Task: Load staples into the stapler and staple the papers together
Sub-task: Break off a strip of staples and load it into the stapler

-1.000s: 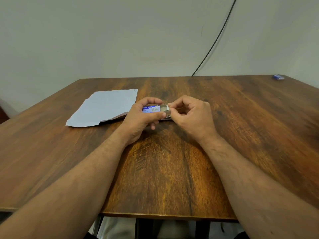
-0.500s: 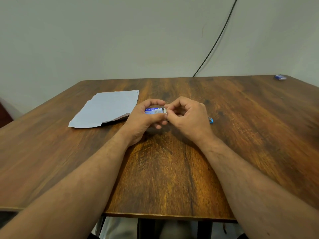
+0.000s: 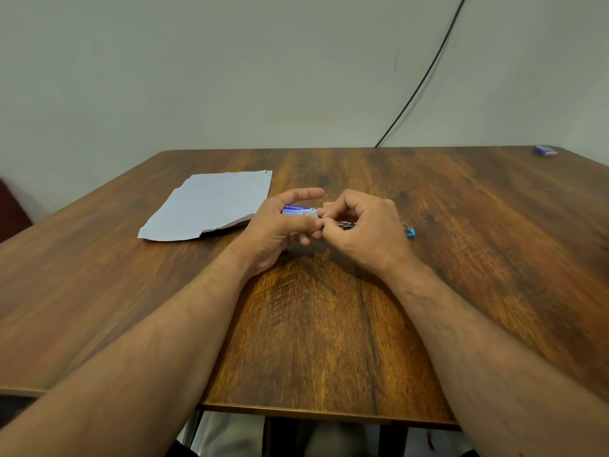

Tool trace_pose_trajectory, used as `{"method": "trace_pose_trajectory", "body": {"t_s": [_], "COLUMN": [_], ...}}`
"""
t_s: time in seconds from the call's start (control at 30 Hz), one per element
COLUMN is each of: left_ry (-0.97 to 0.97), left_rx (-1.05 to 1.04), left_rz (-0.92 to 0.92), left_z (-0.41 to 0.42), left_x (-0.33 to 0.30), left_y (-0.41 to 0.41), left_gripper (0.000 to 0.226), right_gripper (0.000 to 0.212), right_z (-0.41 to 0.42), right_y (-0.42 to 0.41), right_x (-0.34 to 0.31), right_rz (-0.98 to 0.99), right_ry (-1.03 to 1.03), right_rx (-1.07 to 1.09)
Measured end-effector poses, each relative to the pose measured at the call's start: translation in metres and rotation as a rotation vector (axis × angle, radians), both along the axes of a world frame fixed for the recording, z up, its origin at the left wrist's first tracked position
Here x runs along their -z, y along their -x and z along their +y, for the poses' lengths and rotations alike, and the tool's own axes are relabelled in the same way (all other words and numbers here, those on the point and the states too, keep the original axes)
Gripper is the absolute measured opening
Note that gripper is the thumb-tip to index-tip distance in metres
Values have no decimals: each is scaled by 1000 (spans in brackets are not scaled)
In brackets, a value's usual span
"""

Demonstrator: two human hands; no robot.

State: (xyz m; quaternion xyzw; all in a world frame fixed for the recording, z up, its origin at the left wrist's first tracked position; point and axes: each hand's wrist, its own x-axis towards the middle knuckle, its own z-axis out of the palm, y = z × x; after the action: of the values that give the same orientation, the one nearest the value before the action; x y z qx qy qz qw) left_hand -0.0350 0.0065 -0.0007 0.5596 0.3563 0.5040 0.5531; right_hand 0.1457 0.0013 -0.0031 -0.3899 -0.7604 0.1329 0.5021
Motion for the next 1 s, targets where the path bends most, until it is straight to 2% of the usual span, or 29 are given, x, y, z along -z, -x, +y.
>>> {"method": "trace_pose_trajectory", "body": {"t_s": [0.23,0.57,0.83,1.0], "left_ry": [9,58,4,-18], "left_rx": [-39,24,7,-14], "left_rz": [-80,-150,-25,-26], "left_z": [4,3,3,3], "left_x": [3,2,3,4], "left_y": [1,5,-1,-2], "left_gripper": [52,53,43,42], "right_gripper": [4,6,6,4], "right_z": [-3,1,2,-1], "right_y": [7,1,2,8], "right_x": [0,0,2,0], "right_rz": [61,-21,24,106], "right_ry": [-58,-42,-7,2], "right_rx": [6,13,16,21]}}
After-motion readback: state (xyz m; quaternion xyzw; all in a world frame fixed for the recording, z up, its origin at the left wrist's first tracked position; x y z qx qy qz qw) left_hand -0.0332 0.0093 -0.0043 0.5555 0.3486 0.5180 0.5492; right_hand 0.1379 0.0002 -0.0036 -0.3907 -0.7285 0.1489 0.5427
